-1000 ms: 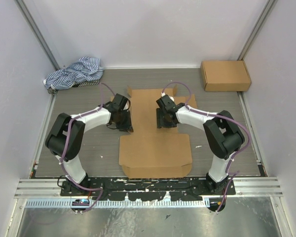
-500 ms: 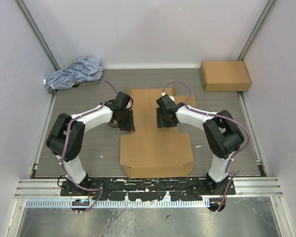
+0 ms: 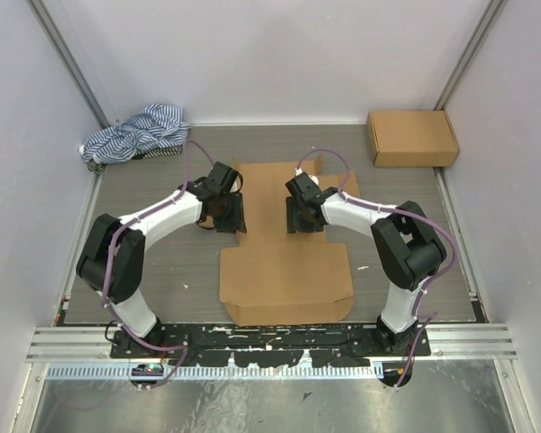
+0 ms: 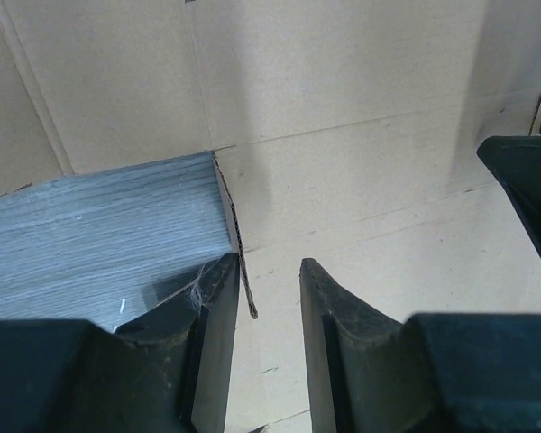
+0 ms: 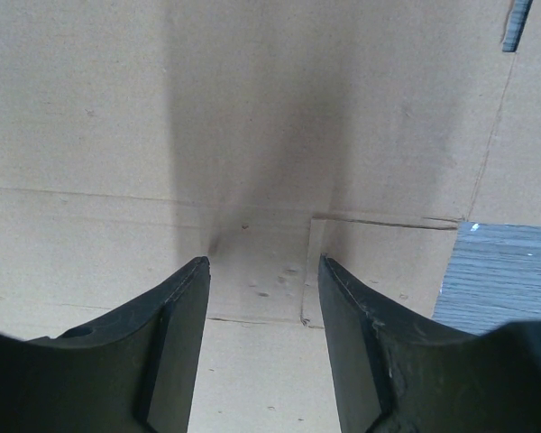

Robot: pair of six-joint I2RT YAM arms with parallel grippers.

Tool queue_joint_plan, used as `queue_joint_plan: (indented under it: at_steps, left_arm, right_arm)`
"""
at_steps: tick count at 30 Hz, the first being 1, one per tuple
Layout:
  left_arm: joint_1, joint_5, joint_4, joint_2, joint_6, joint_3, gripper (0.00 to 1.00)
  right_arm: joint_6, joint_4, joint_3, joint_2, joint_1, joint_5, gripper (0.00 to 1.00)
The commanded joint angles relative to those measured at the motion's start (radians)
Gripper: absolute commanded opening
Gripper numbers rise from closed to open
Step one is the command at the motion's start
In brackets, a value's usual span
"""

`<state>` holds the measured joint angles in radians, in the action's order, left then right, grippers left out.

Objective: Fold the paper box

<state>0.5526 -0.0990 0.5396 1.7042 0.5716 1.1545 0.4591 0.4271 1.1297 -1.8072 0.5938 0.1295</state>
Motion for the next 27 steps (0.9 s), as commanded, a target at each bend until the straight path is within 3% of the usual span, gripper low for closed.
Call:
queue_joint_plan:
  at_steps: [1, 9, 21, 27]
  left_arm:
    - [0.003, -0.006, -0.040, -0.021, -0.006, 0.017, 0.40]
    - [0.007, -0.097, -0.150, 0.022, 0.047, 0.025, 0.38]
    - [0.007, -0.097, -0.189, 0.214, 0.093, 0.019, 0.36]
    - [0.007, -0.043, -0.164, 0.161, 0.084, 0.014, 0.35]
  right_arm:
    - [0.018, -0.015, 0.006, -0.029, 0.003, -0.001, 0.57]
    - [0.019, -0.009, 0.007, -0.032, 0.004, 0.001, 0.57]
    - [0.019, 0.007, 0.010, -0.039, 0.003, 0.017, 0.56]
    - [0.013, 0.019, 0.034, -0.038, 0.003, 0.026, 0.56]
